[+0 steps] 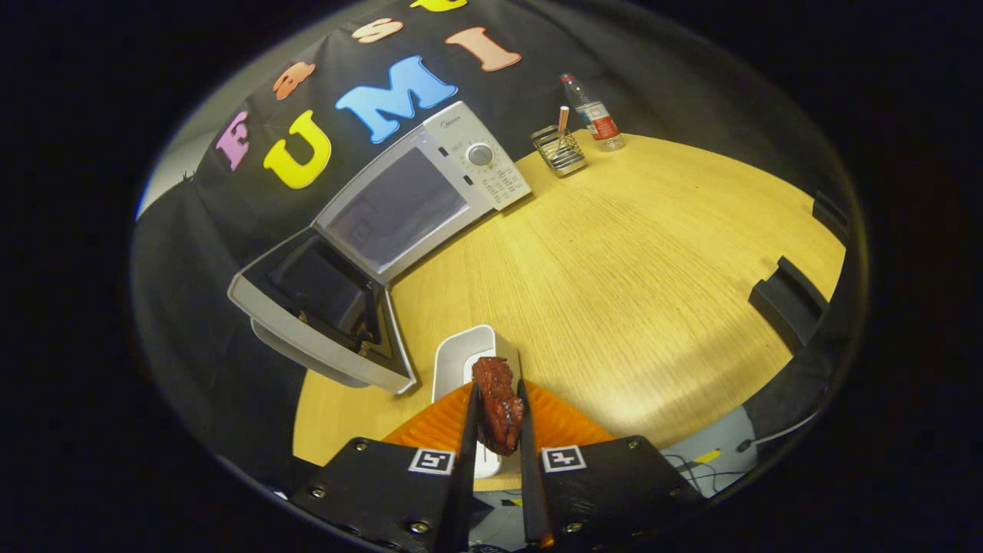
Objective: Open the microwave, put the food inside, and close the microwave door.
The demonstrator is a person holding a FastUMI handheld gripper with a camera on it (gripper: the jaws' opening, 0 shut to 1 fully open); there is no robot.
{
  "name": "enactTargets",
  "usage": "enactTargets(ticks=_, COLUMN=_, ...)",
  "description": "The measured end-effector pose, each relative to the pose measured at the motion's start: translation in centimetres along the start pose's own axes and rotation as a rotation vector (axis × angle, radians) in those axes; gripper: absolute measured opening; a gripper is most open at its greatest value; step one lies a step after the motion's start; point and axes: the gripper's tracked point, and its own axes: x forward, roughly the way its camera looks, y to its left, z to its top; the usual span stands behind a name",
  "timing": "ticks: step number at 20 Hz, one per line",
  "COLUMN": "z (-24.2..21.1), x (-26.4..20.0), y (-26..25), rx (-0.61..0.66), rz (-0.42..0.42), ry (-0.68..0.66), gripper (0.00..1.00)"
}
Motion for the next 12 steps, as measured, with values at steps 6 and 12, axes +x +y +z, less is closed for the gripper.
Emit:
enactTargets(ticks=6, z=1.2, x=-0.8, y=1.4, rx=-0.064, rz=-0.026, ry=-0.024, gripper=0.13)
enactTargets(ticks=12, z=6.6, x=-1.7, y=6.6, rx=-0.058, rz=0.095, ry=-0.103, gripper=0.12)
